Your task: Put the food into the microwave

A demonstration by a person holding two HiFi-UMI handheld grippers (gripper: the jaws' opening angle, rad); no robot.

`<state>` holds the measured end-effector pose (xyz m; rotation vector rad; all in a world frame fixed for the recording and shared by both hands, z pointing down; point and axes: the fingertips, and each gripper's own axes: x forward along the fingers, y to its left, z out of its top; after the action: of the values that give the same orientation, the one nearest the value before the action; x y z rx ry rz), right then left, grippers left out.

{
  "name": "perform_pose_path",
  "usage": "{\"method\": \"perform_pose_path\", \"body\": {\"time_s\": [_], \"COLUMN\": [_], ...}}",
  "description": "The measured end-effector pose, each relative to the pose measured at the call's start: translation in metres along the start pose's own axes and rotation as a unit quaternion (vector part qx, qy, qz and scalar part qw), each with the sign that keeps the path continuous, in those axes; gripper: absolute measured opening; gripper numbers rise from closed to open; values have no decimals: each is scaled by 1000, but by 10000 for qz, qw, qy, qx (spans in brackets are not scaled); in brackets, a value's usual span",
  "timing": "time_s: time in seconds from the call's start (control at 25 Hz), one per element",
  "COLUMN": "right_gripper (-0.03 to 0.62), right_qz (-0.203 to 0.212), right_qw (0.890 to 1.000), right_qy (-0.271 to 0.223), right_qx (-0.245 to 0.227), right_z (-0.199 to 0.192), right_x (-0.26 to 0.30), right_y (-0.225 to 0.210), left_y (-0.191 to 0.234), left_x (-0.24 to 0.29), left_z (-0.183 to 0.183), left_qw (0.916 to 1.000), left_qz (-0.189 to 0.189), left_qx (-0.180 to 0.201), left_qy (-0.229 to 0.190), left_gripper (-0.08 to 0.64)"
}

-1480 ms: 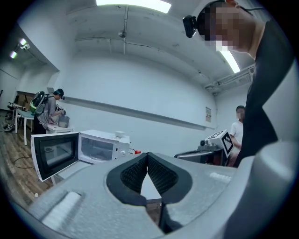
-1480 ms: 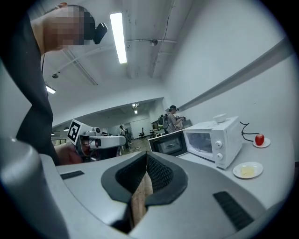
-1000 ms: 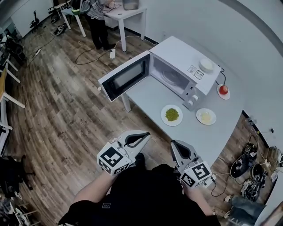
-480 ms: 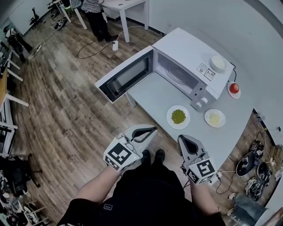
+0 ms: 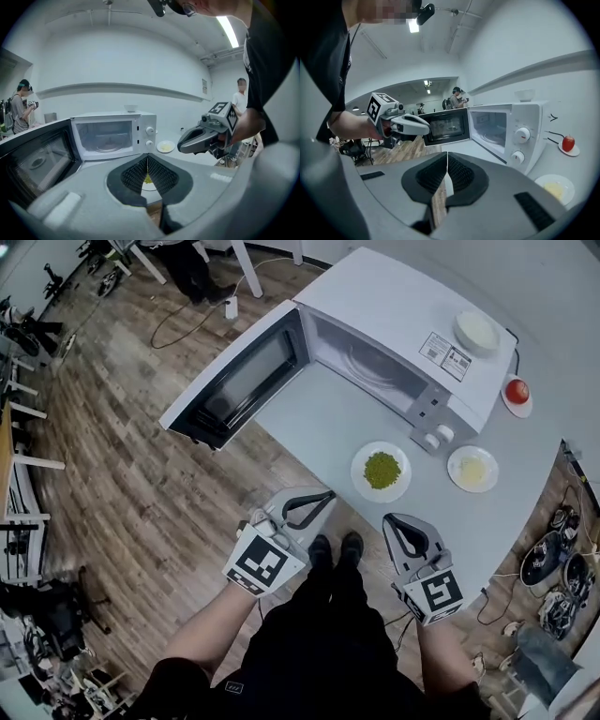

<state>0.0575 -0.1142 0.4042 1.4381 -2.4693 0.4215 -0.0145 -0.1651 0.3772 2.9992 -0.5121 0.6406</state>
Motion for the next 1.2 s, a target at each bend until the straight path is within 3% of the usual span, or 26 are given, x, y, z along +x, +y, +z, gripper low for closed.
{"method": "perform_pose_path", "body": {"time_s": [0.28,0.44,0.72,0.92,1.04,1.12,1.2], "right_gripper": [17,17,17,18,21,38,58], "right_qz": [33,-7,-20,-110,-142,-153,-211], "right_qw": [9996,9971,9909,9816,9729,9638,9476], "right_qy": [236,501,924,1209,1393,1562,1742], "right_qx": [-161,-580,-976,-1476,-1842,-2158,-2671], "right_z": [-39,-63,-101,-122,-135,-145,-153], "right_x": [17,26,39,50,53,54,54], "right_y": [-13,-20,-38,-45,-49,-51,-54], "left_y": [10,18,28,41,45,48,54], "left_x": [43,64,100,124,137,145,153], "left_z": [-39,-63,-92,-104,-108,-111,-117], "left_qw": [9978,9904,9823,9642,9623,9596,9491], "left_qz": [-18,44,-100,-12,-169,-234,-214], "left_qx": [387,949,1327,2054,2151,2226,2500], "left_qy": [529,1002,1319,1677,1654,1706,1902], "left_gripper": [9,9,9,9,9,9,9]}}
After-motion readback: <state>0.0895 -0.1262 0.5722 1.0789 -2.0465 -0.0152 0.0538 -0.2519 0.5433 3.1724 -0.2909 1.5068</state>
